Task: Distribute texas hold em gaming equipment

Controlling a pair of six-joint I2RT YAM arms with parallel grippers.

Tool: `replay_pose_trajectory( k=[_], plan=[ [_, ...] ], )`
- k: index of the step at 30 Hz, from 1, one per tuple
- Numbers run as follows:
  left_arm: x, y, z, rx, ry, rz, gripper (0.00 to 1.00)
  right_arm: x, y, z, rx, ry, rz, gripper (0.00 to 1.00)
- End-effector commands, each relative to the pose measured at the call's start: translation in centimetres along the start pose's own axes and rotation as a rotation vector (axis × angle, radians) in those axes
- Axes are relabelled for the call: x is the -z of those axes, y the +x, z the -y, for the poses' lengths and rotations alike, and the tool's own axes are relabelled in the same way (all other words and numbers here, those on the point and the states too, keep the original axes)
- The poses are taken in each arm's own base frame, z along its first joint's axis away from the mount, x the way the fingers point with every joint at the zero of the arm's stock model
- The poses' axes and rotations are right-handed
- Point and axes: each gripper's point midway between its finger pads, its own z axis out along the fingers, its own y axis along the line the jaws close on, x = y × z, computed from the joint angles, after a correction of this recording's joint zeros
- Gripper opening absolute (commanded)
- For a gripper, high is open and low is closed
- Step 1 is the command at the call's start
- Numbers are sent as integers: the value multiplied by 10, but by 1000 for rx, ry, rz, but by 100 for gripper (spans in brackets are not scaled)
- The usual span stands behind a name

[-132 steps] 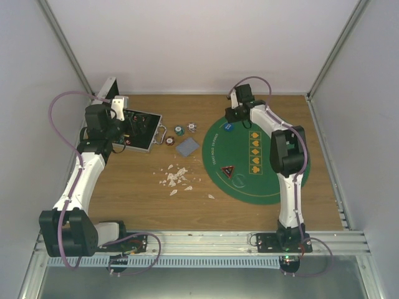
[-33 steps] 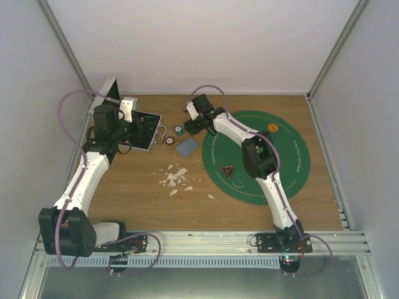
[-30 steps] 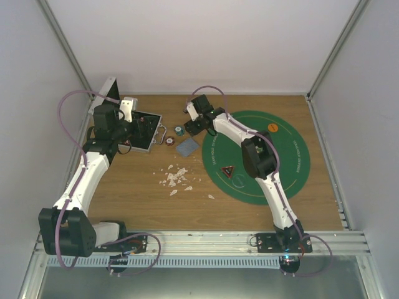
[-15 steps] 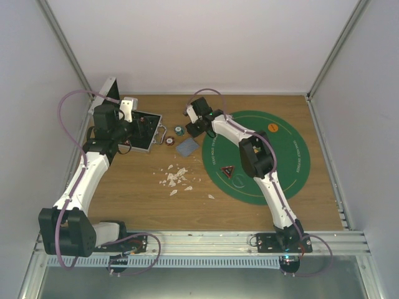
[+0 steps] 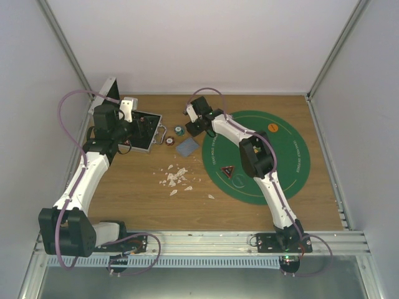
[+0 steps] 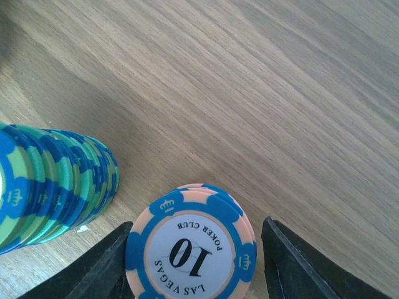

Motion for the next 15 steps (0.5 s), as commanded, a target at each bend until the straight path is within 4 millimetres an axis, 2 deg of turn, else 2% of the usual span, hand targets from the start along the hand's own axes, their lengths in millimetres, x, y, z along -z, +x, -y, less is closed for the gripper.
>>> replay_pose_trajectory(
  k=[1, 11, 15],
  plan=[
    [5, -21, 11, -25, 28, 58, 98, 1, -11, -3, 9, 5, 26, 53],
    [5, -21, 11, -24, 32, 56, 98, 5, -16, -3, 5, 5, 42, 44],
    [4, -20, 11, -21, 34, 52, 98, 7, -18, -4, 4, 1, 49, 45]
  ],
)
